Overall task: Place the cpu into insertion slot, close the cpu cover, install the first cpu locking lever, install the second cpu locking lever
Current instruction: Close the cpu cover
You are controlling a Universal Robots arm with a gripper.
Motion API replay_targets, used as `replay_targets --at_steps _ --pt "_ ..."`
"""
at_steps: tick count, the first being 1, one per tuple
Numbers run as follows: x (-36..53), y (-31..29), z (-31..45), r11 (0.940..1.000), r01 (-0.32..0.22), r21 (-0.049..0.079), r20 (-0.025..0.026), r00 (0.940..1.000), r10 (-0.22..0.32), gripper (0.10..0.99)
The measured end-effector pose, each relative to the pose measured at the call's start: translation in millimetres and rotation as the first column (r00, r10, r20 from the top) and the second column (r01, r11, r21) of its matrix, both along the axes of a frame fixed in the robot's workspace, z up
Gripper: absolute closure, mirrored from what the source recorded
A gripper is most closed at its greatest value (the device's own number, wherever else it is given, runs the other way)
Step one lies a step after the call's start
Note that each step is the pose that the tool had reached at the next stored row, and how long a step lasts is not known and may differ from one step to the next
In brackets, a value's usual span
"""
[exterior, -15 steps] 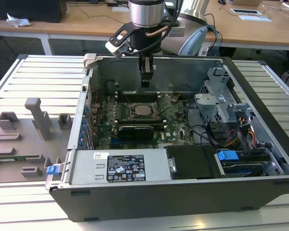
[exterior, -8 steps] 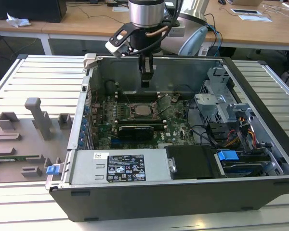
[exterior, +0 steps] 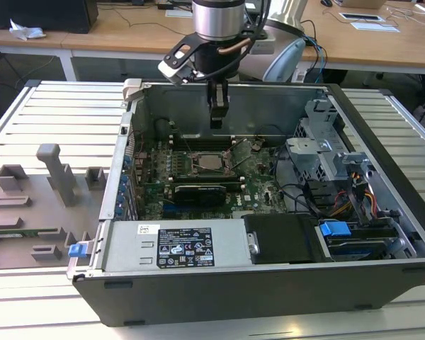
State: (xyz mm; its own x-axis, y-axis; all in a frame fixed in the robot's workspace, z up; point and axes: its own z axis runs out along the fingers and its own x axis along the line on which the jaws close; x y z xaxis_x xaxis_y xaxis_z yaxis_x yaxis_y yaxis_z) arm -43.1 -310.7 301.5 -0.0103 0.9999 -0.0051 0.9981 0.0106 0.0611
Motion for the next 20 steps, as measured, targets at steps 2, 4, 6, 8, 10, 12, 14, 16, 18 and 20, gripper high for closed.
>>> replay_targets --at_steps 2,4,6,8,10,12,14,16,18,20 --pt "5.4 0.0 0.0 1.0000 0.000 0.000 -0.0002 1.0000 0.000 0.980" --pt "7.7 0.0 0.0 1.0000 0.000 0.000 -0.0001 1.0000 0.000 0.980" --pt "10.6 0.0 0.0 1.0000 0.000 -0.001 -0.0002 1.0000 0.000 0.980" --pt "14.4 0.0 0.0 1.0000 0.000 -0.001 -0.0003 1.0000 0.000 0.980" --pt "19.9 0.0 0.0 1.0000 0.000 -0.001 -0.0006 1.0000 0.000 0.980" --pt "29.6 0.0 0.0 1.0000 0.000 -0.002 -0.0015 1.0000 0.000 0.980" --pt "39.5 0.0 0.0 1.0000 0.000 -0.002 -0.0023 1.0000 0.000 0.980" --pt "44.0 0.0 0.0 1.0000 0.000 -0.002 -0.0029 1.0000 0.000 0.980" --pt "50.5 0.0 0.0 1.0000 0.000 -0.002 -0.0035 1.0000 0.000 0.980" --pt "55.3 0.0 0.0 1.0000 0.000 -0.002 -0.0038 1.0000 0.000 0.980"
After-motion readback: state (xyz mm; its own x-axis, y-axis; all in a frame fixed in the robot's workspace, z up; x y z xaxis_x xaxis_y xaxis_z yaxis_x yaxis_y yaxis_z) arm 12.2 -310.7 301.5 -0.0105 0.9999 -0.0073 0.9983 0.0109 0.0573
